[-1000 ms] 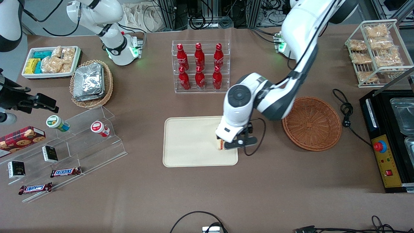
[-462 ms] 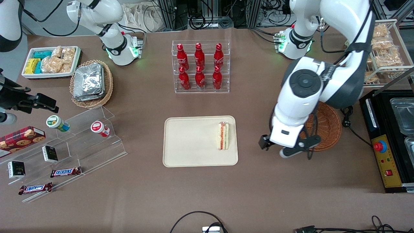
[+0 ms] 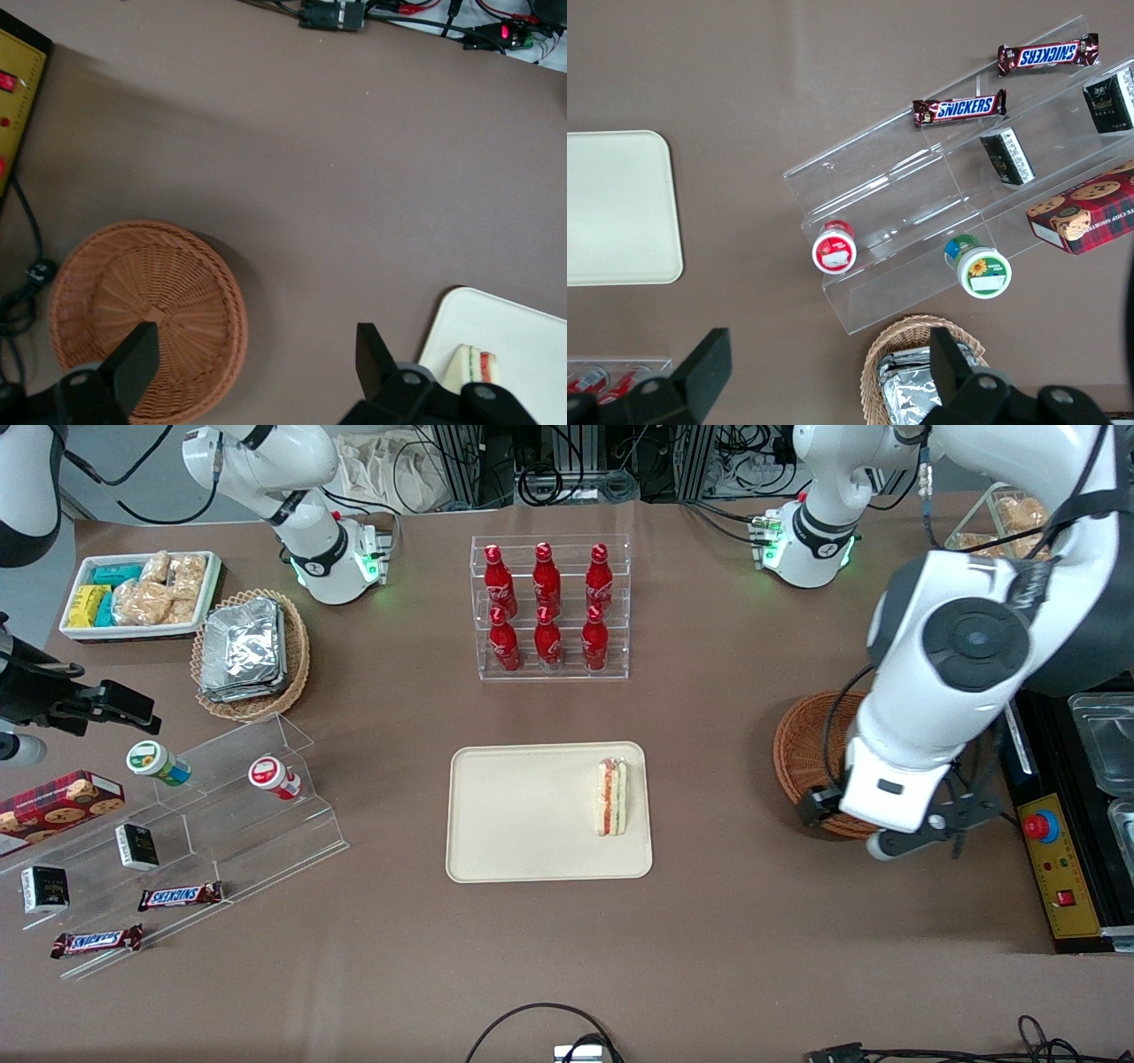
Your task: Place sandwich from basket to tray
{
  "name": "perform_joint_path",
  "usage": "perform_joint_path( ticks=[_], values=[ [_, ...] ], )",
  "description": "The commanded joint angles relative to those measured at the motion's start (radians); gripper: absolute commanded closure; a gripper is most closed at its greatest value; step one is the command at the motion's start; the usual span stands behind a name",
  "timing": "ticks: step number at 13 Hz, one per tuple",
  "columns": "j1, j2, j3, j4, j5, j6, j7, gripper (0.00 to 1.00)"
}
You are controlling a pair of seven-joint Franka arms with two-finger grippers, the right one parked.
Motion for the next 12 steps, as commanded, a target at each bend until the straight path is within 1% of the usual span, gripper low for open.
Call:
perform_joint_path(
  ticks=[1,2,4,6,8,10,12],
  values=[
    [0.051,-0.06,0.012,-0.003,-0.064,-0.058,0.153,0.0],
    [0.053,-0.086,0.044,-0.004,-0.072,-0.09,0.213,0.0],
    [0.056,-0.143,0.086,-0.027,-0.124,-0.11,0.331,0.0],
    [0.055,-0.221,0.149,-0.08,-0.173,-0.111,0.413,0.0],
    [0.056,-0.298,0.16,-0.142,-0.184,-0.122,0.477,0.0],
    [0.076,-0.36,0.164,-0.186,-0.187,-0.124,0.493,0.0],
    [0.09,-0.406,0.164,-0.211,-0.222,-0.139,0.511,0.0]
  ],
)
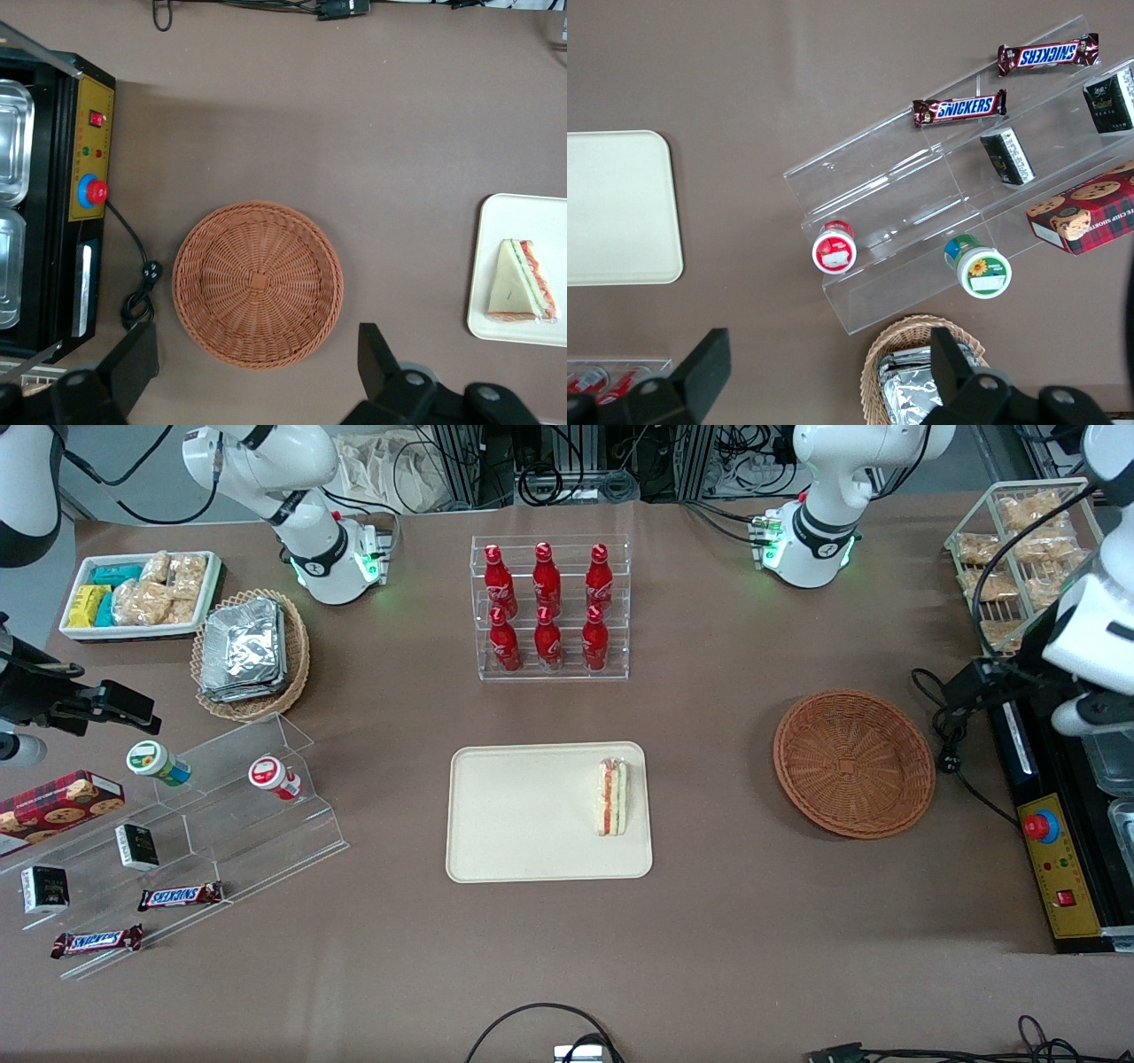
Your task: Place sandwich from basket to tray
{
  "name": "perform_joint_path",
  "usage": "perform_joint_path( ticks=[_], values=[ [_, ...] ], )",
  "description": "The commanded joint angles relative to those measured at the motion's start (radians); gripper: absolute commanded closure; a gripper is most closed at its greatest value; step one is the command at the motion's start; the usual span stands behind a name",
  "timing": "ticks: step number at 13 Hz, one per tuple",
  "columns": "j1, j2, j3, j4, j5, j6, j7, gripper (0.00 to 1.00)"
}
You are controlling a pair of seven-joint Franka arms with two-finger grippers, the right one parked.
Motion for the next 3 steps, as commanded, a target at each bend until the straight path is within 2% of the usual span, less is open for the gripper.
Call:
perform_joint_path(
  ticks=[1,3],
  values=[
    [0.031,-0.082,-0.002,-0.067,-0.051,-0.023,0.054,0.0],
    [0.04,-0.09,-0.002,-0.066,-0.074,-0.04,0.058,0.0]
  ],
)
